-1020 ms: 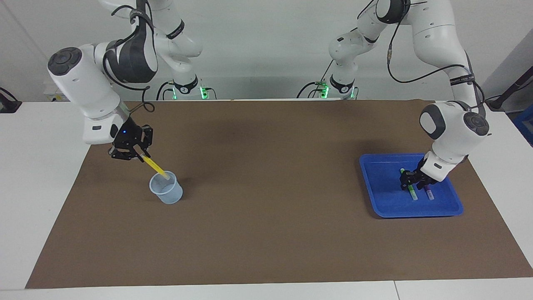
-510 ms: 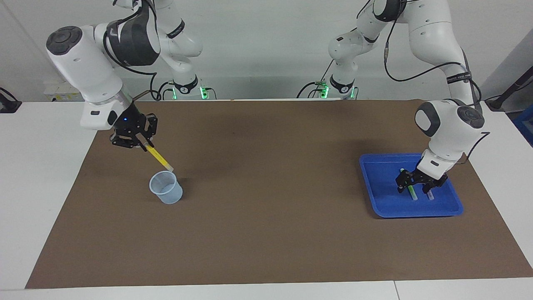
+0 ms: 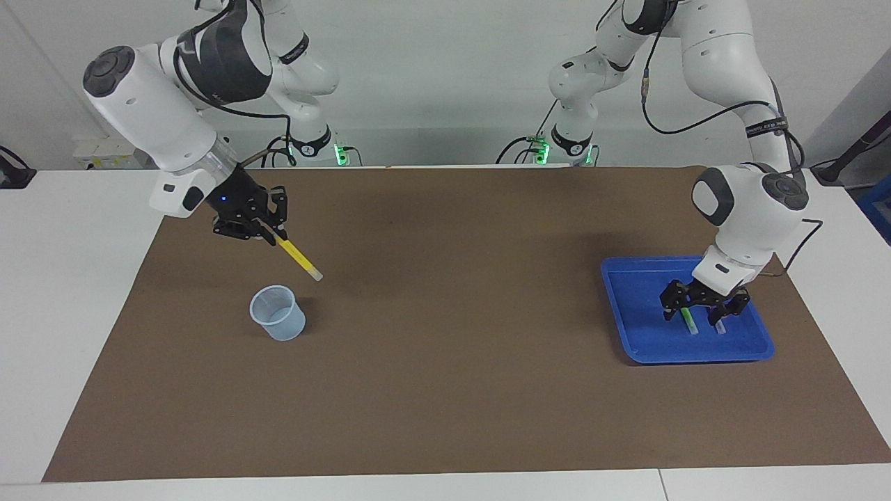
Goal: Right arm passes pens to left for tray arrangement
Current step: 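Lift the yellow pen out of the cup with the right gripper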
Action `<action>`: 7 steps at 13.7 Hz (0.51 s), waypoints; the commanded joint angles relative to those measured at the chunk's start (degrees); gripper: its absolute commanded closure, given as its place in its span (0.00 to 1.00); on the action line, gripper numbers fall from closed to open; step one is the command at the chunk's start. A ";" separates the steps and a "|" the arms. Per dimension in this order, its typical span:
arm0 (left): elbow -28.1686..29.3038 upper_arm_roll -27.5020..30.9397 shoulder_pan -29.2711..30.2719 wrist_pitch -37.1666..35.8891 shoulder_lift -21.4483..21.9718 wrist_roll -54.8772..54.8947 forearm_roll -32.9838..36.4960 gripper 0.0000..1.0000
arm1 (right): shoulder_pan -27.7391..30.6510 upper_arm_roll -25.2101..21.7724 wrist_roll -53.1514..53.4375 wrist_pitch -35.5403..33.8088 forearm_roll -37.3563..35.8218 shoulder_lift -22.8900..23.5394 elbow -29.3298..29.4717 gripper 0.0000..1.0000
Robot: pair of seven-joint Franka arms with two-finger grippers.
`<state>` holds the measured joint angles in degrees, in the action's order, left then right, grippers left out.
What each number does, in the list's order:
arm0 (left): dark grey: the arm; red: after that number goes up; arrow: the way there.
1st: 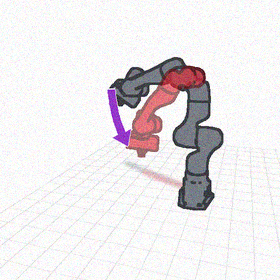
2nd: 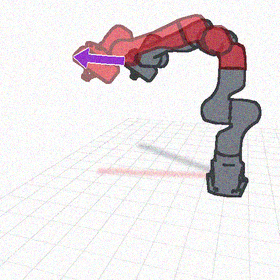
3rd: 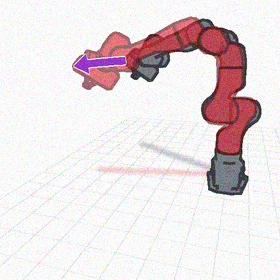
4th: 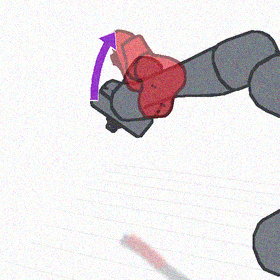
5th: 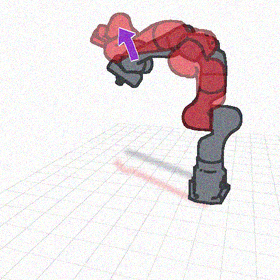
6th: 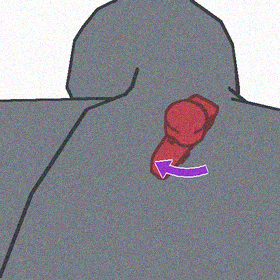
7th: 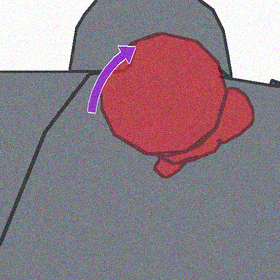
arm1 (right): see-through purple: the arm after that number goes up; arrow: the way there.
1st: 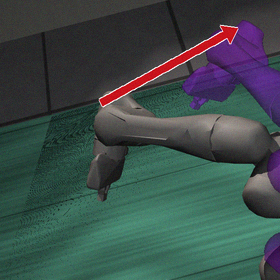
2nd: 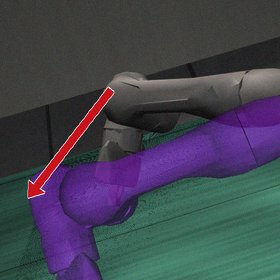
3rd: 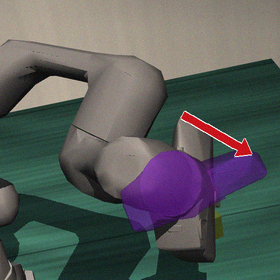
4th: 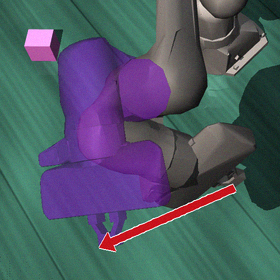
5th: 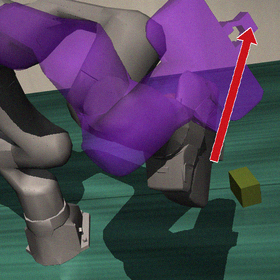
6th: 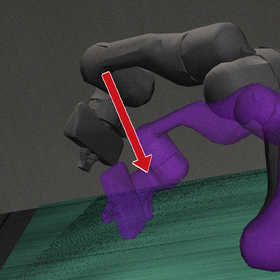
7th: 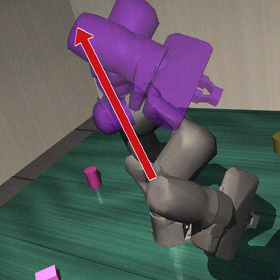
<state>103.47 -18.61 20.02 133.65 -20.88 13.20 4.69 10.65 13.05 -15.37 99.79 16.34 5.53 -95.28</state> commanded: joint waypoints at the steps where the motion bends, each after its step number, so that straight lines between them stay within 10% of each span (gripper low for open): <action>1: 0.68 0.50 -0.77 -1.36 2.51 -1.58 0.33 0.01 | -1.07 0.66 9.10 -1.00 3.51 -0.43 0.19 1.00; 7: -2.04 -0.11 -2.27 -17.89 5.50 -20.48 -9.12 0.02 | -4.84 0.75 25.98 1.71 11.41 -0.52 -0.16 1.00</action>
<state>101.90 -19.26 18.19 119.48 -16.42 -4.24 1.18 6.42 13.48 5.76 100.14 24.84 5.53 -95.21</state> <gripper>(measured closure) 0.013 0.811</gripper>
